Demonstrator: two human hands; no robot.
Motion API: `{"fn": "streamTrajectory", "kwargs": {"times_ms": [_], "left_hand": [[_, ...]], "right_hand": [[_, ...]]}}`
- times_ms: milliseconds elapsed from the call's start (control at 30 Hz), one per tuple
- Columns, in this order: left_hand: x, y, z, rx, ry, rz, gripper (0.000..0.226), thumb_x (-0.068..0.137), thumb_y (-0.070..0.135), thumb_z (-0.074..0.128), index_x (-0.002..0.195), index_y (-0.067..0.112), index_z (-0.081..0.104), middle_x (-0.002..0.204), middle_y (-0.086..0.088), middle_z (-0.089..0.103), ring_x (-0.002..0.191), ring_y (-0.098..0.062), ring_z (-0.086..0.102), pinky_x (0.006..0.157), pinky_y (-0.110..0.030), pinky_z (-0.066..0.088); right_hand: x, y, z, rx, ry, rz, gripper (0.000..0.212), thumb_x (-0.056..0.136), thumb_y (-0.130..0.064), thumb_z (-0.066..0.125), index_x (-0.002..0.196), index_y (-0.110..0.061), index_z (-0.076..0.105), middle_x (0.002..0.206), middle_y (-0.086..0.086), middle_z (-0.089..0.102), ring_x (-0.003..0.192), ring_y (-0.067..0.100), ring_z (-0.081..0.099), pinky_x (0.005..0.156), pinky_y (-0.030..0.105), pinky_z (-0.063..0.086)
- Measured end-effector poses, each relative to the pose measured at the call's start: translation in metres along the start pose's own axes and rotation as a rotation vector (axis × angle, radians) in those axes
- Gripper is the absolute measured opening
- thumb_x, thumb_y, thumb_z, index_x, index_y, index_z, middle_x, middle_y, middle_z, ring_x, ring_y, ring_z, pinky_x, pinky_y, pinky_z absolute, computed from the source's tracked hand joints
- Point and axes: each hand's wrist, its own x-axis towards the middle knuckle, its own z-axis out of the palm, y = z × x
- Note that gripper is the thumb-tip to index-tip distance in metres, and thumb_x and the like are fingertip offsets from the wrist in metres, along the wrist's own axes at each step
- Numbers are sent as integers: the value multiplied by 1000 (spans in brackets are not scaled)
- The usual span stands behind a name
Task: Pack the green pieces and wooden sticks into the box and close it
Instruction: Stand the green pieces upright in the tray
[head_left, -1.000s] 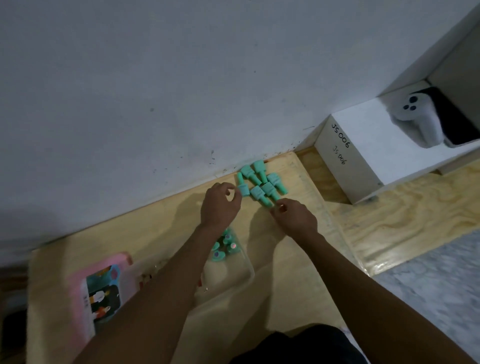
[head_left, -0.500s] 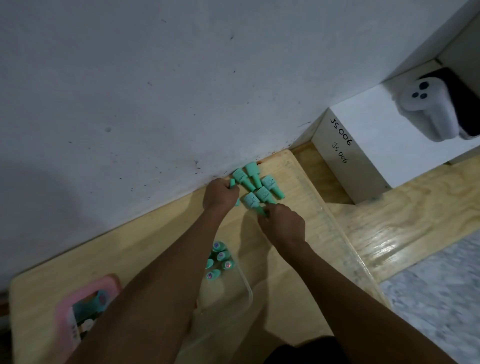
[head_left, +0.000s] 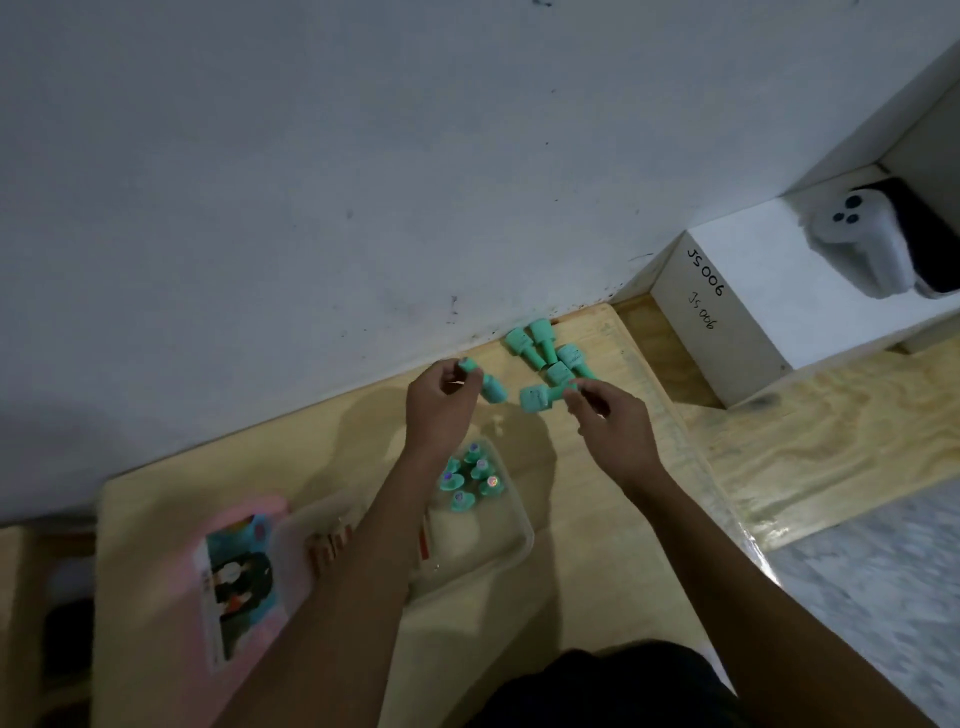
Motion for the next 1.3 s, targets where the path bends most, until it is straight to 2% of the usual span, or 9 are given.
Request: {"fn": "streamTrajectory", "kwargs": {"times_ms": [133,267,367,500,633,800,967,1200,1300], "left_hand": [[-45,1,-28,-106,59,25,12,85,23,67,95,16,65,85,-4,69,74,-14,64,63,-25,54],[-78,-5,-52,-107,84,88,7,84,15,68,88,15,63,79,1,64,66,-3,58,50,-9,44],[-95,-13,-65,-37,57,149,8,82,12,68,85,13,61,75,2,61,61,-1,54,53,-13,45],[-112,-27,-75,107,-29,159,11,80,17,70,83,18,59,72,5,59,62,-8,52,55,-22,44],[-125,-48,-73,184,-83,129,13,77,21,73,82,19,61,67,6,60,57,-9,51,55,-28,45],[-135,-66,-62,219,-71,110,17,75,15,73,74,17,56,56,8,49,46,-2,37,44,-12,30],[-132,-80,-45,227,-67,28,15,74,14,74,75,17,60,66,5,57,56,-8,46,56,-24,40],[-122,-92,-28,197,21,0,6,75,8,74,75,8,68,68,-1,64,56,-3,54,50,-6,38],[-118,-91,-24,214,53,15,10,76,11,74,73,11,65,64,3,60,55,-1,51,50,-13,39]], "right_hand": [[-24,-13,-11,-19,-105,-112,28,91,-27,64,118,-18,66,102,-10,67,93,0,64,73,12,52],[-53,-16,-11,-162,-234,-261,25,89,-25,67,114,-24,68,98,-21,65,87,-4,60,69,9,47],[-69,-12,-2,-344,-307,-362,23,86,-27,70,109,-28,70,94,-20,66,81,-1,60,68,13,45],[-81,-7,15,-683,-353,-524,23,88,-35,65,110,-29,69,96,-9,69,88,10,60,72,30,47],[-79,7,30,-828,-344,-664,20,82,-26,70,101,-20,73,96,0,69,88,26,62,68,37,51],[-80,13,42,-906,-240,-665,19,72,-24,79,90,-23,76,85,0,64,80,25,61,60,36,49],[-80,17,48,-908,-226,-616,21,71,-22,79,92,-25,76,83,-1,63,79,25,61,60,36,48],[-78,18,54,-894,-206,-545,26,68,-18,81,92,-26,77,83,-1,61,79,25,60,58,35,46],[-79,18,56,-876,-207,-501,26,76,-20,75,101,-25,75,92,1,62,88,25,58,65,36,47]]}}
